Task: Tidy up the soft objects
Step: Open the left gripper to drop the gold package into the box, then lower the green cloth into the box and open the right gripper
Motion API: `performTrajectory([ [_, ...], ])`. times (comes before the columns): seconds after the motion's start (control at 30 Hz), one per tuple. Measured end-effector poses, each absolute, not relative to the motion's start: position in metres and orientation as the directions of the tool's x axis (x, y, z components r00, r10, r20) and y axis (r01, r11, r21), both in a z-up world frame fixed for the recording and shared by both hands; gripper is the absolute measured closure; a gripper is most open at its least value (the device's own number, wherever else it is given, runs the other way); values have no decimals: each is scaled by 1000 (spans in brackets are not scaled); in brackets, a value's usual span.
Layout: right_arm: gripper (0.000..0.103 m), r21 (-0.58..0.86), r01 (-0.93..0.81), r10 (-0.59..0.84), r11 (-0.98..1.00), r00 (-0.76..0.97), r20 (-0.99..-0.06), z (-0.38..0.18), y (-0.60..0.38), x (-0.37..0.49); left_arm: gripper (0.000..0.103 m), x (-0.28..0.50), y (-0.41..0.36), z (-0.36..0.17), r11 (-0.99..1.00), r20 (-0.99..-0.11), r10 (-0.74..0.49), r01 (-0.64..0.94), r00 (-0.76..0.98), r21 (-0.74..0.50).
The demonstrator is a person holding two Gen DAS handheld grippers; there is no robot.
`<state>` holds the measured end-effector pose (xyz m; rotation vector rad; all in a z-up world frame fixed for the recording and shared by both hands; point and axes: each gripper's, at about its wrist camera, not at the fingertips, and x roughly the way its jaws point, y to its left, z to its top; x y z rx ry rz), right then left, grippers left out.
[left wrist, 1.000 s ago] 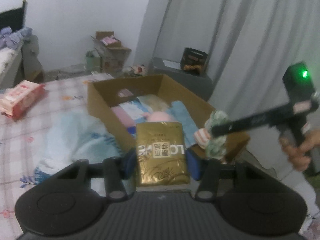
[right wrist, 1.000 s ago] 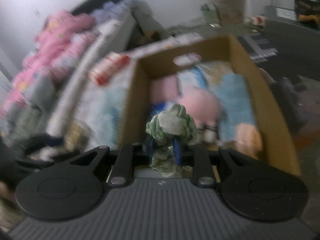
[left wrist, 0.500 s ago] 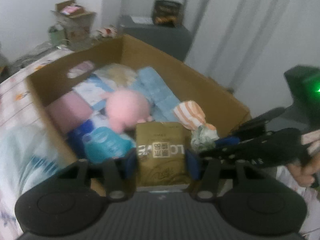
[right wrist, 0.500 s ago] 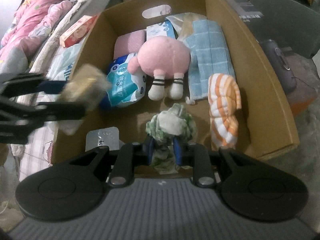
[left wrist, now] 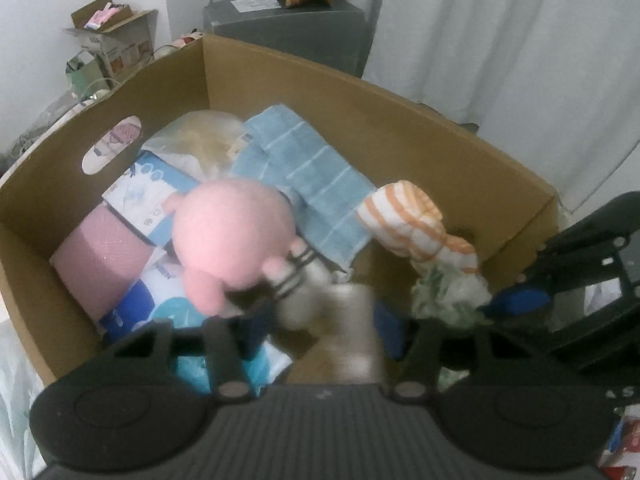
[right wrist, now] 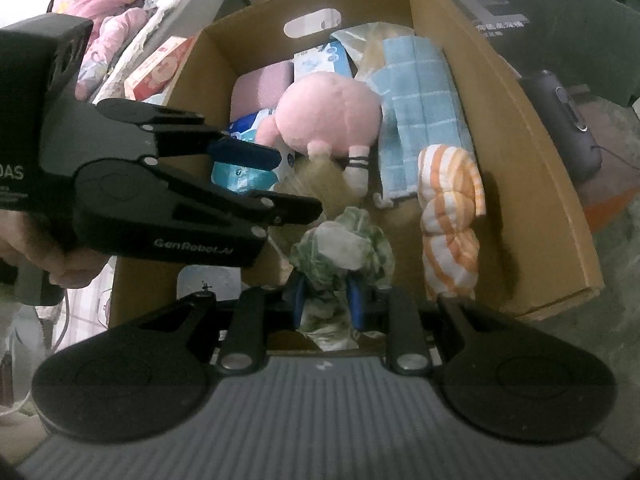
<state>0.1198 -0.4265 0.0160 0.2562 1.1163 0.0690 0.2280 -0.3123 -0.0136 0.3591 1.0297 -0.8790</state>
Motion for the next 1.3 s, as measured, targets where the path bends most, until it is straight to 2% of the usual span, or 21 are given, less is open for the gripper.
performTrajectory([
  [0.5,80,209,95,153,973,408,-900,18,-420,130,42,221,-248,35,706,-802,-501,689,325,-162],
  [0.77,78,142,154,97,978,264,-959,-14,-426,165,42,204,-199,51,739,-772,-515,649,372,-180],
  [0.9,76,171,188,124,967,236,-964,-15,-430,178,42,201,-178,56,749,-752,-531,632,391,-199],
  [1.13,78,277,138,208,951,378,-902,27,-410,190,42,200,-147,57,774,-732,-536,590,419,-229],
  [1.3,78,292,169,223,941,338,-914,-2,-404,204,42,198,-135,52,783,-736,-533,572,418,-243],
])
